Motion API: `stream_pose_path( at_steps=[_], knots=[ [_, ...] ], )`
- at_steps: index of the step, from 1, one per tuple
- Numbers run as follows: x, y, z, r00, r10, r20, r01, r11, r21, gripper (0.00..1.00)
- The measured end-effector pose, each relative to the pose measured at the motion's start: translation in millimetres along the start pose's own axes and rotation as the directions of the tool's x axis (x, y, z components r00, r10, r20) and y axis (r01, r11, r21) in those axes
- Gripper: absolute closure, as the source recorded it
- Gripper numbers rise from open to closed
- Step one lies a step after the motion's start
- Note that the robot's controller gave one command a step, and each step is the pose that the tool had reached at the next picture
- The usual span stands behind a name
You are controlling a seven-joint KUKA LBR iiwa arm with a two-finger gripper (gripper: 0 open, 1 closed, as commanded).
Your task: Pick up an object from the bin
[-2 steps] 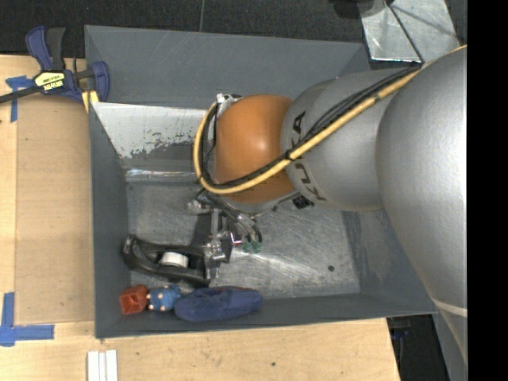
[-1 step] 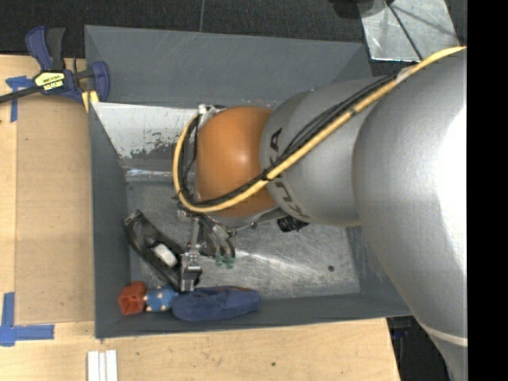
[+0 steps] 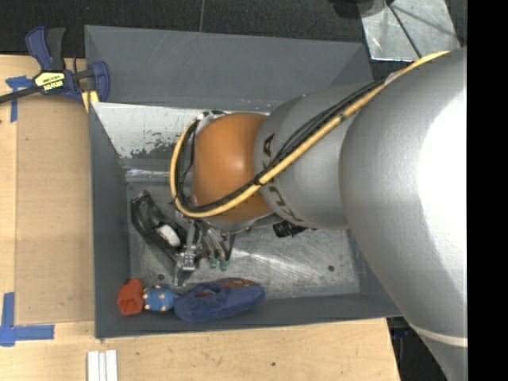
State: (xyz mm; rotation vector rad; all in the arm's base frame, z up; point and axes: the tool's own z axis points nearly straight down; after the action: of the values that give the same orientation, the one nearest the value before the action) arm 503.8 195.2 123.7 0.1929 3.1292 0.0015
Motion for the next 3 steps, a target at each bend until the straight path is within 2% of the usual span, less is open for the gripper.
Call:
stream_pose_path(
  at_steps=[1, 2, 3],
  knots=[
    [4.7, 0.5, 29.6, 0.986, 0.168, 0.013, -0.168, 0.986, -0.010, 0.00],
    [3.7, 0.4, 29.0, 0.985, 0.172, 0.016, -0.172, 0.985, -0.012, 1.00],
    [2.1, -0.8, 18.4, 0.985, 0.173, -0.002, -0.173, 0.985, 0.001, 1.00]
  ],
)
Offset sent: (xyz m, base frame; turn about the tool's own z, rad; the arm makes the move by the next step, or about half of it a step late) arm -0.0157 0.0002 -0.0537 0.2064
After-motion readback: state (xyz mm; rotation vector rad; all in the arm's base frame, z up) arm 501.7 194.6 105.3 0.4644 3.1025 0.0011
